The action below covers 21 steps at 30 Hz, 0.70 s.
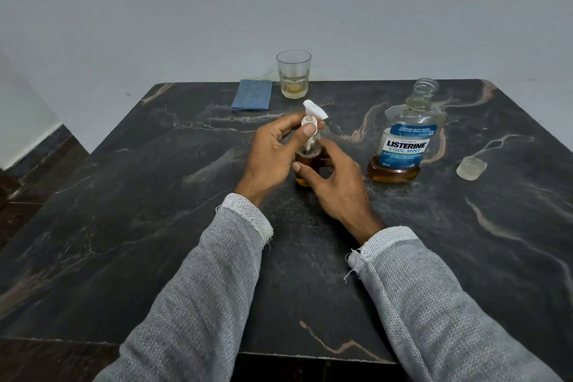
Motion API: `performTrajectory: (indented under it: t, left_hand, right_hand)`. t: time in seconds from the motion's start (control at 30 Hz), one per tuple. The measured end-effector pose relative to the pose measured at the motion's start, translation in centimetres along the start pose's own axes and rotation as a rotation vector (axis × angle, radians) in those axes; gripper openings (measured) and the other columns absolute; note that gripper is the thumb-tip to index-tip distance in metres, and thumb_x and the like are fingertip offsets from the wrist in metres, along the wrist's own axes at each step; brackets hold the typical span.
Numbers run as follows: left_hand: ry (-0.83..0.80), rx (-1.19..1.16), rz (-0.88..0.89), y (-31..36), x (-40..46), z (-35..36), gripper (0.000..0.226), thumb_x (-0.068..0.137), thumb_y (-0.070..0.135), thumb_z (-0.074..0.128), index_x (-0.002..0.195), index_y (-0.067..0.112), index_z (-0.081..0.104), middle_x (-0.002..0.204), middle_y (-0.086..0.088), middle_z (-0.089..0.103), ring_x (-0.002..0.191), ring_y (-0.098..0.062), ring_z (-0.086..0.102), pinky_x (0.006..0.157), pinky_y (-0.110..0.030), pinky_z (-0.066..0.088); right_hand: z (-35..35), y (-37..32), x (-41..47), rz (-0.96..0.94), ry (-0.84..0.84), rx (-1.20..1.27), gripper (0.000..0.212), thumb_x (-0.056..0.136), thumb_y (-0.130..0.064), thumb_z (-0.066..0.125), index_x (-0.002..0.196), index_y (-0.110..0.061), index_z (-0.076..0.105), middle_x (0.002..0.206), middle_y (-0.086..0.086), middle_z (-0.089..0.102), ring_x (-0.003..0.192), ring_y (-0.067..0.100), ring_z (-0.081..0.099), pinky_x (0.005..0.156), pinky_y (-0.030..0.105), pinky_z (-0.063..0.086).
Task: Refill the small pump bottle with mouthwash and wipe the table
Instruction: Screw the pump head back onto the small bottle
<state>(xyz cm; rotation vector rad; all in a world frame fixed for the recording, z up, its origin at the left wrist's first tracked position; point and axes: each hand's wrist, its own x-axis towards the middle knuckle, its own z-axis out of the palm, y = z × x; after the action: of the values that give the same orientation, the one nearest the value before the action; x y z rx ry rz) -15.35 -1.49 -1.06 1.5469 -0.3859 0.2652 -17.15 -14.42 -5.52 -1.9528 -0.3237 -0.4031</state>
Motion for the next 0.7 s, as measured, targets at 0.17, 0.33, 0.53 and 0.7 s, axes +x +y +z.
performTrajectory:
  t: [0.17,0.33,0.53,0.7]
  left_hand:
    - [0.117,-0.008,-0.018,-0.11,-0.53,0.50,0.018,0.086,0.012,0.070,0.104,0.014,0.071,0.099,0.004,0.075,0.096,-0.009,0.070,0.077,-0.019,0.054]
    - [0.083,0.072,0.022,-0.19,-0.36,0.35,0.014,0.089,0.015,0.067,0.102,0.016,0.073,0.098,0.007,0.075,0.098,-0.009,0.069,0.080,-0.020,0.053]
    - [0.027,0.004,0.008,-0.11,-0.42,0.15,0.016,0.092,0.011,0.063,0.100,0.021,0.072,0.096,0.011,0.075,0.097,-0.004,0.069,0.079,-0.016,0.051]
    - [0.044,-0.042,-0.044,-0.55,-1.00,-0.01,0.024,0.094,0.013,0.060,0.117,0.015,0.067,0.103,0.008,0.075,0.101,-0.008,0.069,0.083,-0.019,0.053]
  right_hand:
    - [0.00,0.14,-0.06,0.018,-0.008,0.019,0.045,0.082,-0.036,0.073,0.124,-0.031,0.057,0.113,-0.015,0.067,0.102,0.001,0.062,0.087,0.020,0.051]
    - [0.03,0.21,0.01,0.020,-0.023,0.034,0.044,0.083,-0.034,0.073,0.124,-0.030,0.058,0.111,-0.014,0.068,0.102,-0.002,0.063,0.088,0.018,0.050]
    - [-0.01,0.23,0.07,0.028,-0.025,0.043,0.044,0.083,-0.036,0.073,0.123,-0.033,0.057,0.110,-0.014,0.069,0.101,-0.001,0.063,0.089,0.025,0.053]
    - [0.00,0.42,-0.20,0.056,-0.032,0.088,0.046,0.081,-0.037,0.074,0.124,-0.034,0.057,0.113,-0.011,0.069,0.102,0.003,0.064,0.091,0.035,0.055]
